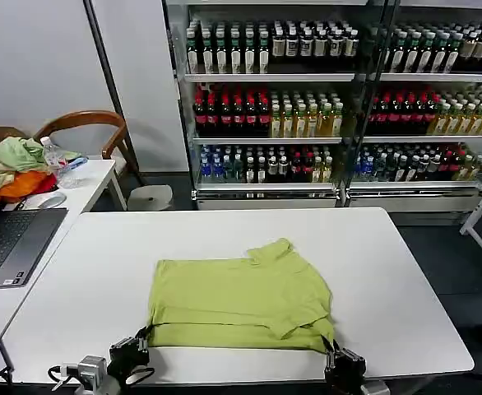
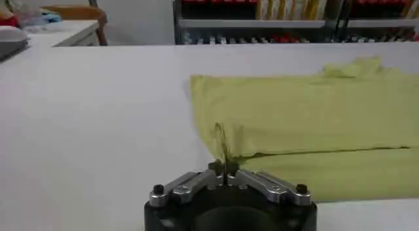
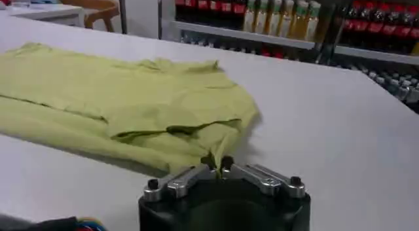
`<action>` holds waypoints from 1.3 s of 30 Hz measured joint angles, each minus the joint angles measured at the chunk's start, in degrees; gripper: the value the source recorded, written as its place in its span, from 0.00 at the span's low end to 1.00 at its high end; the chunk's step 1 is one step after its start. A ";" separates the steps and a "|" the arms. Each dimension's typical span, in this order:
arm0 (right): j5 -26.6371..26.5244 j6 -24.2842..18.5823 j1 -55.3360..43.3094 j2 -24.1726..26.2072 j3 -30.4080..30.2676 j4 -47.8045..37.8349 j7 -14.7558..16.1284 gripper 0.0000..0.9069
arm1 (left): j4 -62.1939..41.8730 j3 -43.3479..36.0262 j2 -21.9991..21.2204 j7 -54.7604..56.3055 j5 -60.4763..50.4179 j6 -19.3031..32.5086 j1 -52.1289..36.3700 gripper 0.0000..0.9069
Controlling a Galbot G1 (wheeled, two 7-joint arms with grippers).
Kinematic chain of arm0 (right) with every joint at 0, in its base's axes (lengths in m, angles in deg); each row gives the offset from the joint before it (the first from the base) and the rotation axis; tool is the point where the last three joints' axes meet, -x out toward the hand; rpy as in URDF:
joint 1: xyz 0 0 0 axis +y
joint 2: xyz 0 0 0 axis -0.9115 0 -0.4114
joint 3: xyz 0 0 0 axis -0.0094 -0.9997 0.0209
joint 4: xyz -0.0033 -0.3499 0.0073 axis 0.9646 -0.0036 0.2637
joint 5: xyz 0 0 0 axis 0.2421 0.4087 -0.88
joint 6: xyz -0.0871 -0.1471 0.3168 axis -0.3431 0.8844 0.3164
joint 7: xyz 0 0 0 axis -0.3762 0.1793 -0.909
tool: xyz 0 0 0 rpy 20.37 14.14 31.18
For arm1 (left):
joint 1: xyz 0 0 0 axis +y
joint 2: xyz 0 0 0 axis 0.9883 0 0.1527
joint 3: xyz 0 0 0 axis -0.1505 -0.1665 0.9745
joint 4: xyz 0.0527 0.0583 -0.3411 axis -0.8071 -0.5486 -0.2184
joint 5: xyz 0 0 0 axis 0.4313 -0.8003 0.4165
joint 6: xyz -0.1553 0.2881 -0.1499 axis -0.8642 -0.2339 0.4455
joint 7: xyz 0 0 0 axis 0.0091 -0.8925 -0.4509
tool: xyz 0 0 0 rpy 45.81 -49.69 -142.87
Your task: Fold and organize the clothes.
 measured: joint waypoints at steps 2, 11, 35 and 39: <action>0.46 -0.19 0.97 0.11 -0.01 0.32 -0.08 0.00 | 0.44 0.16 -0.19 0.23 -0.18 0.35 1.00 0.04; 1.54 -0.57 2.53 0.27 0.38 0.50 -0.22 1.00 | 2.71 1.64 -0.06 0.76 -0.58 0.44 4.74 1.00; -4.86 3.54 -2.63 3.79 5.24 6.14 1.21 1.00 | 8.62 5.67 0.93 -1.15 1.50 -2.84 2.72 1.00; -7.22 4.99 -8.61 3.81 3.38 3.81 0.83 1.00 | 7.67 5.55 1.71 -2.13 3.01 -2.72 0.35 1.00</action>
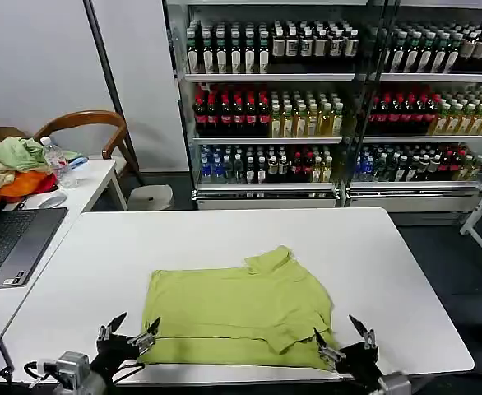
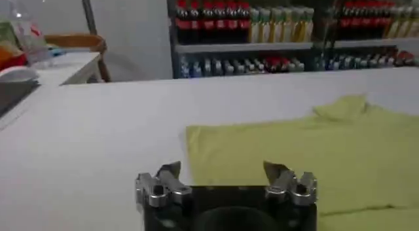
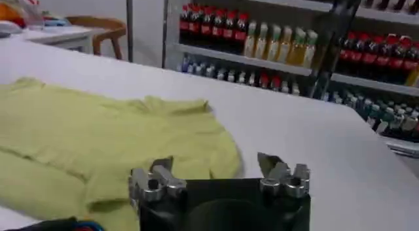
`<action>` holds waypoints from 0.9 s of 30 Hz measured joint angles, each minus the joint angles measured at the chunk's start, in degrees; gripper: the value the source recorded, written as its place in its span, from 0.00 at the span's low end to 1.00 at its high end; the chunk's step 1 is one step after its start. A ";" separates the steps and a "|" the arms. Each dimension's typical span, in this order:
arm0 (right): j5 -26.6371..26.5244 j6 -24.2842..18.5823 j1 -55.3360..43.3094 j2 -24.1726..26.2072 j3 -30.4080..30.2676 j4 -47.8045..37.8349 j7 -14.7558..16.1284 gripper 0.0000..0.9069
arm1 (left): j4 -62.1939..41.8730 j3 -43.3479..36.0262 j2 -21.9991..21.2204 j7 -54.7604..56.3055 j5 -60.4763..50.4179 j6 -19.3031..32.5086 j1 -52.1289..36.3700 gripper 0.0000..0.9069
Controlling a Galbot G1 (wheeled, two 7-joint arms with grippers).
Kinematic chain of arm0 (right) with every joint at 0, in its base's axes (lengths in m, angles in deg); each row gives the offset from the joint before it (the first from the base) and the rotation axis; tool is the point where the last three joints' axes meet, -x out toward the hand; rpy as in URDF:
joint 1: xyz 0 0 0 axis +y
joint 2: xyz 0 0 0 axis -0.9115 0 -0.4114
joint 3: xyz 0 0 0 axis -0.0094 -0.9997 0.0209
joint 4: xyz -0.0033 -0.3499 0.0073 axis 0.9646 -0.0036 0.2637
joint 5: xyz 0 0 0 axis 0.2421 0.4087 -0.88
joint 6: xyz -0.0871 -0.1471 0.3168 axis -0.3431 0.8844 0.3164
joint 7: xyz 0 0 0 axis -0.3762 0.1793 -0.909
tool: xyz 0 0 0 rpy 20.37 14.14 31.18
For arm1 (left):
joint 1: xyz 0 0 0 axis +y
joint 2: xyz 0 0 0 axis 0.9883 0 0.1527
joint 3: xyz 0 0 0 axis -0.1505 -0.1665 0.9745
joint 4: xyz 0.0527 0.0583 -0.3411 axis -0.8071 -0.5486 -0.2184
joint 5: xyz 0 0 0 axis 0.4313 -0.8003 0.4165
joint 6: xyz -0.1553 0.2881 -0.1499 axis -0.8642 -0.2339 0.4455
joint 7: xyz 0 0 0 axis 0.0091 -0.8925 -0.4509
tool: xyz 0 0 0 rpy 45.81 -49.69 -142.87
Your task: Fold and organize the clothes.
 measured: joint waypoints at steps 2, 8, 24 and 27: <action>-1.26 0.83 -3.69 -0.23 -1.50 -1.76 -0.34 1.00 | -1.03 -0.46 0.39 -0.36 0.72 0.19 -1.53 1.00; -4.54 3.40 -15.31 -1.25 -6.38 -8.25 -0.94 1.00 | -5.27 -2.60 0.96 -1.06 1.97 0.80 -6.96 1.00; -9.10 7.57 -41.69 -8.57 -18.22 -29.51 -1.06 1.00 | -21.52 -10.61 2.96 -4.14 2.90 3.87 -23.43 1.00; -9.40 7.87 -44.78 -10.25 -19.86 -33.43 -1.06 1.00 | -24.97 -11.82 2.97 -4.72 3.23 4.14 -26.19 1.00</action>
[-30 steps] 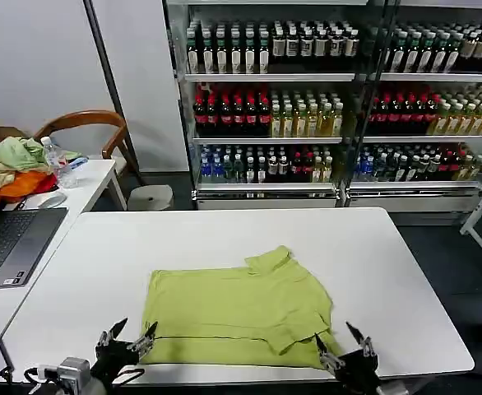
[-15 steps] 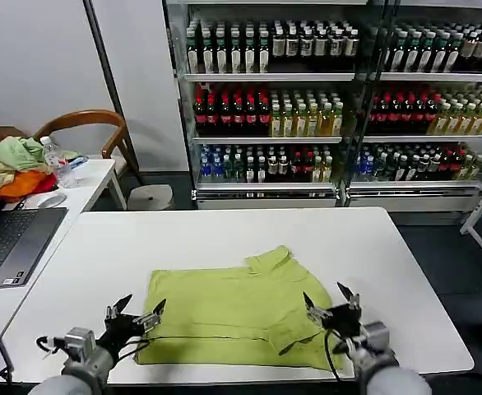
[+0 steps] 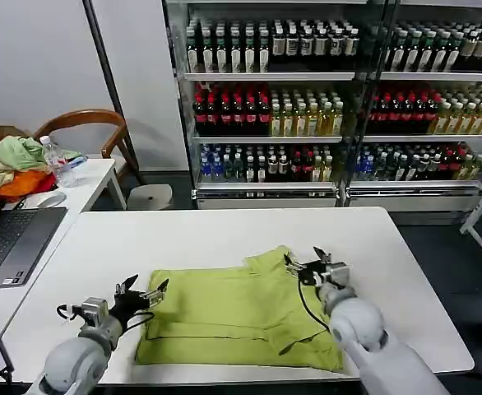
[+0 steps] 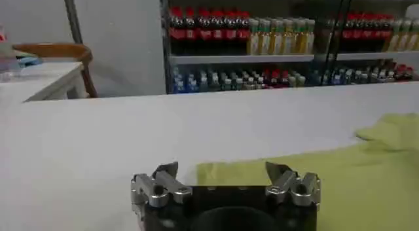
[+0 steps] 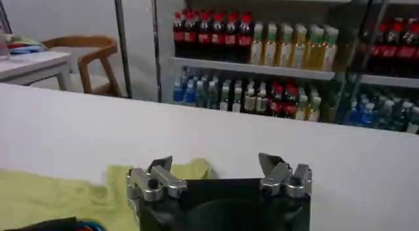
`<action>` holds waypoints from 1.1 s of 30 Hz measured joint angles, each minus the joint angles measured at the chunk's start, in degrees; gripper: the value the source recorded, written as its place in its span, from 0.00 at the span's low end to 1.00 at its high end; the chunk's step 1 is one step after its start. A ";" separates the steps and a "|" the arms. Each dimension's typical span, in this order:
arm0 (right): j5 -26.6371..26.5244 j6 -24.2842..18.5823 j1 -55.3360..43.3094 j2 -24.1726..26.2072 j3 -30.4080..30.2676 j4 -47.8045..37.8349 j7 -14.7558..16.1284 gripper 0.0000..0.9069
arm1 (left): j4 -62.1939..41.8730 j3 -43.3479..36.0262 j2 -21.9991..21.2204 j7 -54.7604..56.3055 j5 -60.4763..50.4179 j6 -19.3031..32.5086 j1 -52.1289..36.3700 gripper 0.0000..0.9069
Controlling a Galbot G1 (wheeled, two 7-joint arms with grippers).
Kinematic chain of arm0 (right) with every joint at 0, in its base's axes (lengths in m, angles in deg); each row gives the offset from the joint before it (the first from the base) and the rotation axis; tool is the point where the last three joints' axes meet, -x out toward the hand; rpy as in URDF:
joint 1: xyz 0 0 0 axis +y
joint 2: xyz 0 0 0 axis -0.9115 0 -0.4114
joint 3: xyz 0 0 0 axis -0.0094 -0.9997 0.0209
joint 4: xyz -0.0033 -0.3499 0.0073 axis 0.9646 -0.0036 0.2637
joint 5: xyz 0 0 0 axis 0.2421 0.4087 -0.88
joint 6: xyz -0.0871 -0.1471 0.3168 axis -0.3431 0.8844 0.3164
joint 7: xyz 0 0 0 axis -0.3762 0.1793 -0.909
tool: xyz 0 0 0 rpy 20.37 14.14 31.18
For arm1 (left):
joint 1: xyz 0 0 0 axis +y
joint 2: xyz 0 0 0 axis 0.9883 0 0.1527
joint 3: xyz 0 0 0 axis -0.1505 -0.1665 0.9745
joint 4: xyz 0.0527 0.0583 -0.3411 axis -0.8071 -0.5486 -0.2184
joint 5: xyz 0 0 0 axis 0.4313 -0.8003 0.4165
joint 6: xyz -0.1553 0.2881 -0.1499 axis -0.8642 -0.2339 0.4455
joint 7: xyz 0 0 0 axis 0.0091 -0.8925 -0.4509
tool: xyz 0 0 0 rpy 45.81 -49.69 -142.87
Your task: Fold and organize the clothes.
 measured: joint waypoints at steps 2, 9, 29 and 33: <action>-0.08 0.10 -1.75 -1.08 -0.73 -2.46 0.00 1.00 | -2.08 -0.75 -0.18 -0.30 0.03 0.20 -1.60 1.00; -0.60 0.41 -6.03 -4.42 -2.18 -10.06 -0.21 1.00 | -7.98 -3.07 -0.68 -1.09 0.09 0.57 -6.23 1.00; -1.35 0.53 -8.71 -7.22 -3.96 -16.63 -0.44 0.00 | -13.07 -4.65 -1.02 -2.21 0.00 0.99 -9.67 0.06; -1.34 0.55 -8.70 -7.16 -4.09 -16.75 -0.43 0.00 | -12.99 -4.54 -1.04 -2.92 -0.13 1.23 -9.40 0.06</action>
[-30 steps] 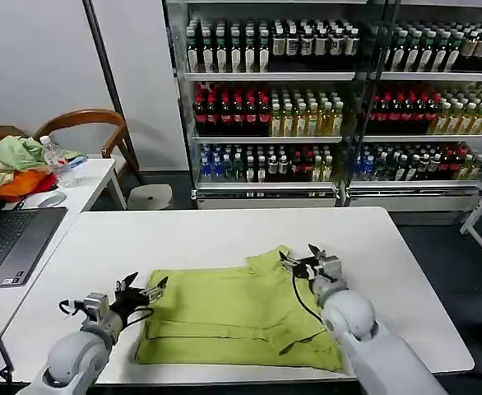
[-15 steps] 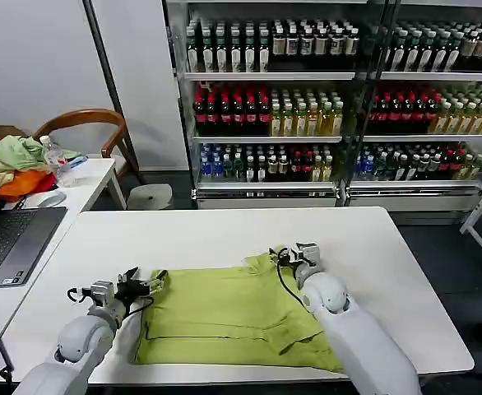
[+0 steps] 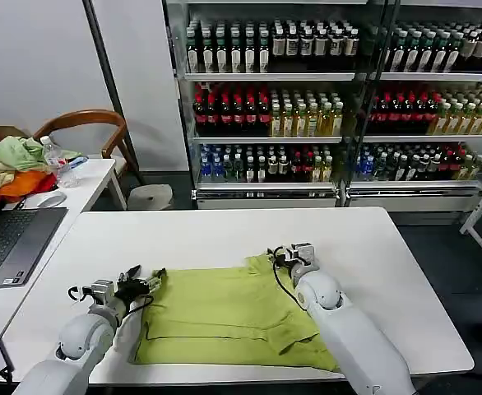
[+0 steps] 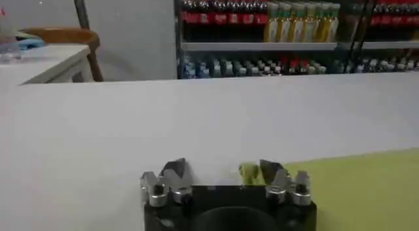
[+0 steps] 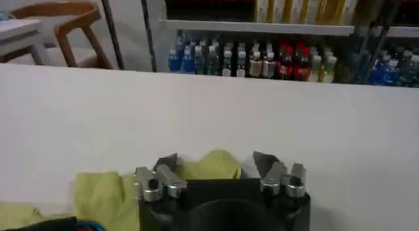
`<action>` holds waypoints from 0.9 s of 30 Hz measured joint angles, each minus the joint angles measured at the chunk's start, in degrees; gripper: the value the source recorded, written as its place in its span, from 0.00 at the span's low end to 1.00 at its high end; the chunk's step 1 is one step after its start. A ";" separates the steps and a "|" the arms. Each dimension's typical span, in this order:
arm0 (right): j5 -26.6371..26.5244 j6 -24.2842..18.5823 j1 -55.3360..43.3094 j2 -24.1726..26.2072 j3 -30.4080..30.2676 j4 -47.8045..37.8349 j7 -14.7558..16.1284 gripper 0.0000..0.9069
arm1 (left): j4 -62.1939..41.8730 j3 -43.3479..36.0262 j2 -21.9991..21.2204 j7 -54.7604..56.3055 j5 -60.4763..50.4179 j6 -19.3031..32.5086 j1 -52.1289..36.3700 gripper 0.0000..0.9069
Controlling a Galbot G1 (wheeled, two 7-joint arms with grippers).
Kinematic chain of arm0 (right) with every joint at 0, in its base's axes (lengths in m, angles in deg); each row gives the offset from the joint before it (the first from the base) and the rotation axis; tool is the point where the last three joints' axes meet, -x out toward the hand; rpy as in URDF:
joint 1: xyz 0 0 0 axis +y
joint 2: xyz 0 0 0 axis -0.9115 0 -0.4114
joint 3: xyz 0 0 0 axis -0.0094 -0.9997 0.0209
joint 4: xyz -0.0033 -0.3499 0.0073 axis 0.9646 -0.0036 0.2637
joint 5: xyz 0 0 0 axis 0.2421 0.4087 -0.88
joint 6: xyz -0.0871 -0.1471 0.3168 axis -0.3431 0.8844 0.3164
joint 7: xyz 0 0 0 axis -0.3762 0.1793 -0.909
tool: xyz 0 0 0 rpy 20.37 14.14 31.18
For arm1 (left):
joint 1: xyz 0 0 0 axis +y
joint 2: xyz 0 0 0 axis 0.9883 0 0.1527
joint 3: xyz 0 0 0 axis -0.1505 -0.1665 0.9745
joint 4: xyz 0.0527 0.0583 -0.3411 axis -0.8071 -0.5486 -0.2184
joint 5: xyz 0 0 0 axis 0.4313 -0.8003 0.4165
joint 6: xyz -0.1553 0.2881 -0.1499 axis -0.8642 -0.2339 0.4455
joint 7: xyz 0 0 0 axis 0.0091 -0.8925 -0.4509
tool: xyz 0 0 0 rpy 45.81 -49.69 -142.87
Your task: Fold and organize the clothes.
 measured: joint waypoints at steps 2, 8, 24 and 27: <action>-0.02 0.01 0.04 0.02 -0.15 0.01 0.01 0.00 | 0.18 0.14 -0.01 -0.28 -0.04 0.02 0.23 0.06; -0.07 0.10 0.29 -0.17 -0.32 0.27 -0.05 0.00 | 1.15 0.18 -0.06 -0.69 -0.11 0.03 1.25 0.06; -0.37 0.31 1.23 0.67 0.29 2.64 -0.46 0.00 | 2.37 1.27 -0.52 -1.42 0.26 1.03 2.40 0.06; -0.74 0.64 2.05 1.40 0.71 4.83 -0.78 0.00 | 3.28 1.81 -0.10 -1.29 1.01 1.35 2.96 0.06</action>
